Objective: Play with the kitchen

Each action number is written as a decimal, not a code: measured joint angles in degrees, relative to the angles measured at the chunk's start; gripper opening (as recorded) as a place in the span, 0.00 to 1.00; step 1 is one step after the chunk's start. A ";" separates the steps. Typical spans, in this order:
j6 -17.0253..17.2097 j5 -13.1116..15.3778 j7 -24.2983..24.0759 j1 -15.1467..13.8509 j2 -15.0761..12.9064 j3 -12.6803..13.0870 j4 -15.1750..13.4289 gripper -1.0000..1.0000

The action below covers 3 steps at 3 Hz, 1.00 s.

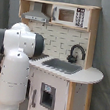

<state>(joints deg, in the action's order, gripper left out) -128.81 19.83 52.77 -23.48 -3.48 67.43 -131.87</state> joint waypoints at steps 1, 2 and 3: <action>-0.80 0.00 -5.97 0.00 -0.84 0.35 0.00 0.00; -1.42 0.00 -12.15 0.01 -0.98 0.56 0.00 0.00; -1.75 0.00 -17.72 0.60 -1.17 1.95 0.00 0.00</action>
<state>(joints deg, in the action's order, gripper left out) -130.56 19.83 35.06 -22.88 -4.65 69.38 -131.87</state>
